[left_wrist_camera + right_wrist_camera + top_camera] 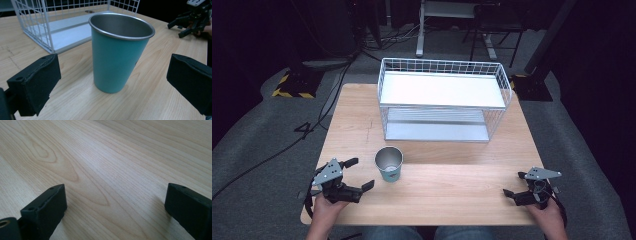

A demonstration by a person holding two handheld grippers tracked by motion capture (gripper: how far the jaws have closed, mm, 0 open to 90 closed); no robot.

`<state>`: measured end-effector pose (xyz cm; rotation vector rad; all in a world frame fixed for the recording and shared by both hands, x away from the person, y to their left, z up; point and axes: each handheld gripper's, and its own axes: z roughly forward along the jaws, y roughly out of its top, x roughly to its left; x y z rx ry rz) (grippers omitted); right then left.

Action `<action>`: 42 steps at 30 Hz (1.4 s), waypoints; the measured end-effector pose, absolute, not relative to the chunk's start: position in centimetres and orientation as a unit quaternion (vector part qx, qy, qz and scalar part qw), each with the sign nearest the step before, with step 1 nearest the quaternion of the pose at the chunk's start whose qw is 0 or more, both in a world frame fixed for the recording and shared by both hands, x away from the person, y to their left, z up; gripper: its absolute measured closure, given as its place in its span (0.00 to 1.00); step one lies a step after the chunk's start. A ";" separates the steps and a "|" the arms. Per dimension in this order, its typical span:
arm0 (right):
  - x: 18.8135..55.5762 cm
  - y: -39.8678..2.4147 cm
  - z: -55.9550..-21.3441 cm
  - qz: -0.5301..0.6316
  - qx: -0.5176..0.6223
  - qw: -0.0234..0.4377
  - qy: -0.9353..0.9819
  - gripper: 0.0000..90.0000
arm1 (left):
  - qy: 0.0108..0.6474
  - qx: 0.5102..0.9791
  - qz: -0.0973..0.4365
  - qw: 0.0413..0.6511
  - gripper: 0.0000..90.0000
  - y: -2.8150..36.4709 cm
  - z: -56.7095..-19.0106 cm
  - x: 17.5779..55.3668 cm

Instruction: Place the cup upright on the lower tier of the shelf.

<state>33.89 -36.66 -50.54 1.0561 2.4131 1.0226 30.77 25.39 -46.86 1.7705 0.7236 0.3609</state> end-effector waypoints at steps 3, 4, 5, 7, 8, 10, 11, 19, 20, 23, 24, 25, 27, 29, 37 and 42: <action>33.9 -36.6 -50.5 0.357 0.369 0.158 0.844 0.05 | 0.302 0.756 0.154 0.560 0.00 24.8 -47.0 31.0; 33.9 -36.6 -50.6 0.357 0.369 0.158 0.843 0.05 | 0.302 0.757 0.154 0.559 0.00 24.6 -47.1 31.1; 33.9 -36.6 -50.5 0.357 0.369 0.158 0.843 0.05 | 0.299 0.762 0.151 0.554 0.00 24.2 -47.3 31.4; 33.9 -36.6 -50.6 0.357 0.369 0.158 0.844 0.04 | 0.300 0.764 0.148 0.552 0.00 23.7 -47.5 31.8; 33.9 -36.6 -50.6 0.357 0.369 0.158 0.844 0.04 | 0.300 0.764 0.148 0.552 0.00 23.7 -47.5 31.8; 33.9 -36.6 -50.6 0.357 0.369 0.157 0.844 0.04 | 0.302 0.765 0.149 0.549 0.00 23.3 -47.8 32.1; 33.9 -36.6 -50.5 0.356 0.369 0.156 0.844 0.04 | 0.306 0.764 0.151 0.548 0.00 23.1 -48.0 32.2; 33.9 -36.6 -50.6 0.356 0.370 0.157 0.844 0.03 | 0.307 0.775 0.158 0.529 0.00 21.5 -48.9 33.4; 33.9 -36.6 -50.6 0.356 0.370 0.157 0.844 0.03 | 0.307 0.775 0.158 0.529 0.01 21.5 -48.9 33.4; 33.9 -36.6 -50.6 0.355 0.373 0.158 0.843 0.03 | 0.307 0.779 0.159 0.523 0.03 20.7 -49.1 33.6; 34.0 -36.6 -50.6 0.355 0.374 0.158 0.842 0.03 | 0.309 0.778 0.160 0.523 0.04 20.6 -49.2 33.7; 34.0 -36.5 -50.6 0.355 0.374 0.159 0.842 0.03 | 0.313 0.775 0.159 0.525 0.06 20.4 -49.3 33.8; 34.1 -36.5 -50.6 0.354 0.378 0.160 0.840 0.03 | 0.315 0.772 0.153 0.531 0.09 20.1 -49.4 34.0; 34.1 -36.5 -50.6 0.354 0.378 0.160 0.840 0.03 | 0.316 0.771 0.149 0.532 0.10 19.7 -49.5 34.1; 34.1 -36.5 -50.6 0.354 0.377 0.160 0.841 0.03 | 0.310 0.771 0.151 0.535 0.17 19.0 -49.9 34.2; 34.1 -36.5 -50.6 0.354 0.377 0.160 0.841 0.03 | 0.311 0.770 0.163 0.532 0.20 18.9 -49.9 34.1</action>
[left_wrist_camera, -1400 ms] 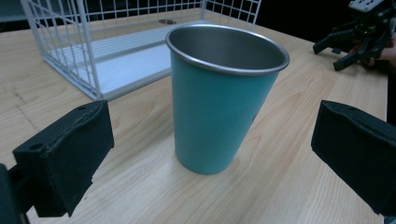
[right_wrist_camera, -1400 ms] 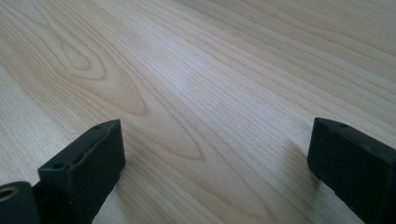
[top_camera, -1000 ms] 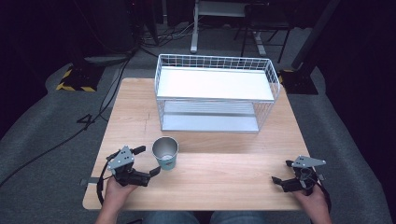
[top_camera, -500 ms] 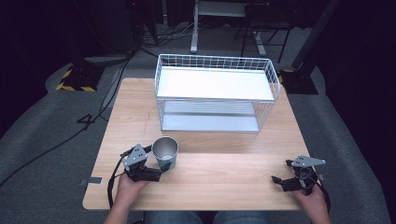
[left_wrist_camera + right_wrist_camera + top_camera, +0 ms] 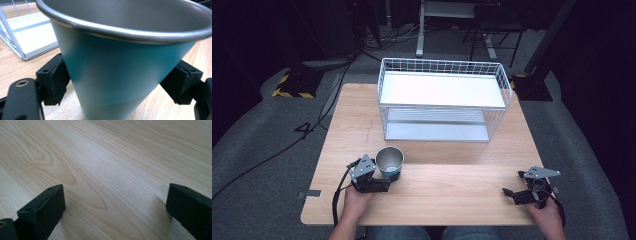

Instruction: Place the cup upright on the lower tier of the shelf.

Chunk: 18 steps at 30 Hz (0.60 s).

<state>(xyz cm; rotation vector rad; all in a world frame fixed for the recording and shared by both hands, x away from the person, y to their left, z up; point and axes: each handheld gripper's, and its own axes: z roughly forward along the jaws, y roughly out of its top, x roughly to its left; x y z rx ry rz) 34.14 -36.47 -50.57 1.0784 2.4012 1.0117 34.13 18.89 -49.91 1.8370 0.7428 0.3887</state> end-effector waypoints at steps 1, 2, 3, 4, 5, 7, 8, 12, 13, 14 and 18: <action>34.1 -36.5 -50.6 0.354 0.378 0.160 0.841 0.03 | 0.311 0.771 0.163 0.532 0.20 18.9 -49.9 34.1; 34.1 -36.5 -50.6 0.354 0.377 0.160 0.841 0.03 | 0.308 0.772 0.164 0.531 0.21 18.9 -49.9 34.1; 34.1 -36.5 -50.6 0.354 0.377 0.160 0.841 0.03 | 0.308 0.772 0.164 0.531 0.21 18.9 -49.9 34.1; 34.1 -36.5 -50.6 0.354 0.377 0.160 0.841 0.03 | 0.307 0.772 0.162 0.532 0.21 18.8 -49.9 34.1; 34.1 -36.5 -50.6 0.354 0.377 0.160 0.841 0.03 | 0.304 0.773 0.162 0.532 0.21 18.8 -49.9 34.1; 34.1 -36.5 -50.6 0.354 0.377 0.160 0.841 0.03 | 0.303 0.774 0.161 0.532 0.21 18.8 -49.9 34.1; 34.1 -36.5 -50.6 0.354 0.377 0.160 0.841 0.03 | 0.302 0.773 0.160 0.534 0.21 18.8 -49.9 34.1; 34.1 -36.5 -50.6 0.354 0.377 0.160 0.841 0.03 | 0.307 0.770 0.160 0.536 0.21 18.9 -49.7 34.0; 34.1 -36.5 -50.6 0.354 0.377 0.160 0.841 0.03 | 0.308 0.768 0.163 0.538 0.21 18.9 -49.5 33.9; 34.1 -36.5 -50.6 0.354 0.377 0.160 0.841 0.03 | 0.306 0.768 0.163 0.538 0.21 18.9 -49.3 33.9; 34.1 -36.5 -50.6 0.354 0.377 0.160 0.841 0.03 | 0.304 0.770 0.166 0.536 0.21 18.8 -48.6 33.8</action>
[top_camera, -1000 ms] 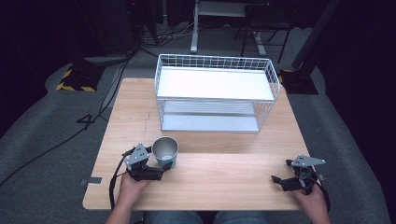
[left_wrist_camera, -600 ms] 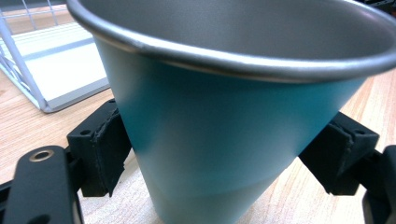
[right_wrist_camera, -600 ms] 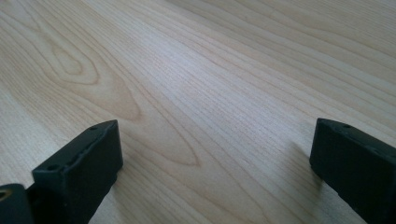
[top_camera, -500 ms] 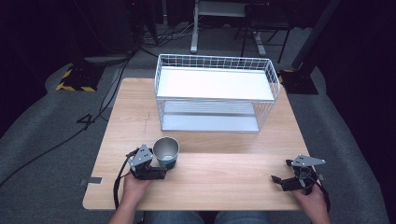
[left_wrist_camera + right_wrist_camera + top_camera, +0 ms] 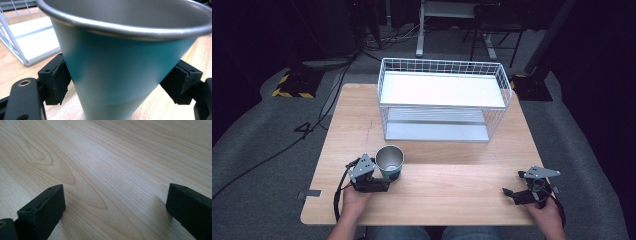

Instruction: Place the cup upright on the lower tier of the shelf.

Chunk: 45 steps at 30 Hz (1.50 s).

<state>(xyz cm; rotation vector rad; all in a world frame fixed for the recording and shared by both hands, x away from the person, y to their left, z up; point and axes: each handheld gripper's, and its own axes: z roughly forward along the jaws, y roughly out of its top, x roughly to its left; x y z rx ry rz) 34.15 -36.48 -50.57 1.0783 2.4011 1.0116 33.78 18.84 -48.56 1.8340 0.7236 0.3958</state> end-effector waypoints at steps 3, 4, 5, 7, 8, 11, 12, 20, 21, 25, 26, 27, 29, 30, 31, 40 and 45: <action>34.2 -36.5 -50.6 0.354 0.378 0.160 0.840 0.03 | 0.299 0.777 0.171 0.527 0.21 18.8 -47.9 33.7; 34.2 -36.5 -50.6 0.354 0.378 0.160 0.840 0.03 | 0.299 0.776 0.171 0.528 0.21 18.8 -47.7 33.8; 34.2 -36.5 -50.6 0.354 0.378 0.160 0.840 0.03 | 0.300 0.776 0.168 0.529 0.21 18.8 -47.4 33.8; 34.2 -36.5 -50.6 0.355 0.379 0.161 0.839 0.03 | 0.301 0.782 0.169 0.519 0.21 18.7 -46.8 34.0; 34.2 -36.5 -50.6 0.355 0.379 0.161 0.839 0.03 | 0.300 0.783 0.170 0.518 0.21 18.6 -46.6 34.0; 34.2 -36.4 -50.6 0.354 0.381 0.161 0.839 0.03 | 0.295 0.783 0.174 0.519 0.21 18.3 -45.6 34.3; 34.2 -36.4 -50.6 0.354 0.381 0.161 0.839 0.03 | 0.295 0.783 0.174 0.519 0.21 18.3 -45.6 34.3; 34.2 -36.4 -50.6 0.354 0.381 0.162 0.839 0.03 | 0.293 0.777 0.165 0.532 0.21 17.2 -44.0 35.3; 34.2 -36.4 -50.6 0.354 0.381 0.162 0.839 0.03 | 0.293 0.777 0.165 0.532 0.21 17.1 -43.8 35.5; 34.2 -36.4 -50.6 0.354 0.381 0.162 0.839 0.03 | 0.292 0.774 0.167 0.537 0.21 16.5 -43.2 36.2; 34.2 -36.4 -50.6 0.354 0.381 0.162 0.838 0.03 | 0.294 0.772 0.164 0.538 0.21 16.4 -43.2 36.3; 34.2 -36.4 -50.6 0.354 0.381 0.162 0.838 0.03 | 0.294 0.771 0.164 0.541 0.21 16.3 -43.0 36.5; 34.2 -36.4 -50.6 0.354 0.381 0.162 0.838 0.03 | 0.290 0.772 0.167 0.540 0.21 16.0 -42.8 36.8; 34.2 -36.4 -50.6 0.354 0.381 0.162 0.838 0.03 | 0.289 0.771 0.166 0.542 0.21 15.8 -42.8 37.0; 34.2 -36.4 -50.6 0.354 0.381 0.162 0.839 0.03 | 0.288 0.771 0.168 0.542 0.21 15.5 -42.7 37.2; 34.2 -36.4 -50.6 0.353 0.385 0.164 0.837 0.03 | 0.293 0.769 0.176 0.541 0.21 13.5 -42.9 39.1; 34.2 -36.4 -50.6 0.354 0.385 0.164 0.837 0.03 | 0.297 0.759 0.185 0.549 0.21 12.4 -43.4 40.5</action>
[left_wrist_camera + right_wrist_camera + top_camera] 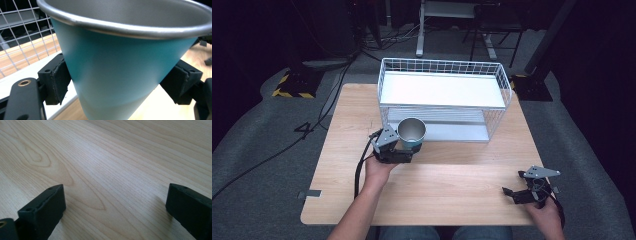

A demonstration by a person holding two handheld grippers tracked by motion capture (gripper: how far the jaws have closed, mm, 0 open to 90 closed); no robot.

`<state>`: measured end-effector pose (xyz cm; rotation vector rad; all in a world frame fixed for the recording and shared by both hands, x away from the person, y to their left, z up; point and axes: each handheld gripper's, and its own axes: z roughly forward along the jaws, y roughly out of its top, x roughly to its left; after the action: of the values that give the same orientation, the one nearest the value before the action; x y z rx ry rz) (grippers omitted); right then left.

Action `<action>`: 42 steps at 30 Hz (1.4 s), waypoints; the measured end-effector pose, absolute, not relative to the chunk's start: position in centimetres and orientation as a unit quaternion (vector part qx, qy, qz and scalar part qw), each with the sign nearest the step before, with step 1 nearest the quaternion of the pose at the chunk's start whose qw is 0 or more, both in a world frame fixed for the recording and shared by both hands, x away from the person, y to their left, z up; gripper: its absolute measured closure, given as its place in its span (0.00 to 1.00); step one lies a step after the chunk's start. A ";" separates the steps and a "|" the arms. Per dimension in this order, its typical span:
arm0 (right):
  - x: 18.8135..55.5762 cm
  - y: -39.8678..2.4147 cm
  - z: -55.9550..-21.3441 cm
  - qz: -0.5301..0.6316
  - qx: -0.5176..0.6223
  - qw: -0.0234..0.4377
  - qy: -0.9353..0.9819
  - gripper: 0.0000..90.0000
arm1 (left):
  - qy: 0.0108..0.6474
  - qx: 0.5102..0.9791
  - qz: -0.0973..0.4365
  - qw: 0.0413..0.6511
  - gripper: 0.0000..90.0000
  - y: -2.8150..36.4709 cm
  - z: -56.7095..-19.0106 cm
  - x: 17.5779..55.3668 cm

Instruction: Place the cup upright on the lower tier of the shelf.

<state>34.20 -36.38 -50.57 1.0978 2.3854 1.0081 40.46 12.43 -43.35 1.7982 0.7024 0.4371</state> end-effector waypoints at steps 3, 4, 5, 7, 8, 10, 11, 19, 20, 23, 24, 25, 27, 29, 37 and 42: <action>34.2 -36.4 -50.6 0.354 0.385 0.164 0.837 0.03 | 0.299 0.760 0.190 0.545 0.21 11.9 -43.6 41.2; 34.2 -36.4 -50.6 0.354 0.385 0.164 0.837 0.03 | 0.302 0.759 0.191 0.544 0.21 11.7 -43.7 41.6; 34.2 -36.4 -50.6 0.354 0.385 0.164 0.837 0.03 | 0.302 0.759 0.191 0.544 0.21 11.7 -43.7 41.6; 34.2 -36.4 -50.6 0.354 0.385 0.164 0.837 0.03 | 0.307 0.755 0.195 0.546 0.21 11.3 -43.9 42.1; 34.2 -36.4 -50.6 0.353 0.385 0.164 0.837 0.03 | 0.311 0.753 0.195 0.546 0.21 11.2 -44.0 42.3; 34.2 -36.4 -50.6 0.354 0.385 0.164 0.837 0.03 | 0.325 0.741 0.207 0.550 0.21 10.7 -44.4 42.9; 34.2 -36.4 -50.6 0.354 0.385 0.164 0.837 0.03 | 0.325 0.741 0.207 0.550 0.21 10.7 -44.4 42.9; 34.2 -36.4 -50.6 0.354 0.385 0.163 0.837 0.03 | 0.346 0.723 0.213 0.559 0.21 9.9 -45.3 45.0; 34.2 -36.4 -50.6 0.353 0.384 0.163 0.837 0.03 | 0.348 0.724 0.213 0.557 0.21 9.7 -45.5 45.3; 34.3 -36.4 -50.5 0.353 0.385 0.162 0.837 0.03 | 0.350 0.724 0.213 0.555 0.21 9.2 -45.7 45.9; 34.3 -36.4 -50.5 0.353 0.385 0.162 0.837 0.03 | 0.350 0.722 0.214 0.556 0.21 8.9 -45.9 46.0; 34.3 -36.4 -50.5 0.353 0.386 0.162 0.837 0.03 | 0.350 0.724 0.215 0.554 0.21 8.7 -46.0 46.2; 34.3 -36.4 -50.5 0.353 0.385 0.163 0.837 0.03 | 0.351 0.725 0.217 0.552 0.21 8.3 -46.3 46.6; 34.3 -36.4 -50.5 0.353 0.386 0.163 0.837 0.03 | 0.354 0.724 0.219 0.551 0.21 8.0 -46.6 46.8; 34.3 -36.4 -50.5 0.353 0.386 0.163 0.837 0.03 | 0.379 0.714 0.227 0.544 0.21 6.9 -47.5 48.1; 34.3 -36.4 -50.5 0.353 0.385 0.163 0.837 0.03 | 0.392 0.706 0.242 0.538 0.21 6.2 -47.8 48.8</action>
<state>34.31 -36.41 -50.55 1.0995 2.3882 1.0061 48.83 6.17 -47.76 1.6810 0.9325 0.5748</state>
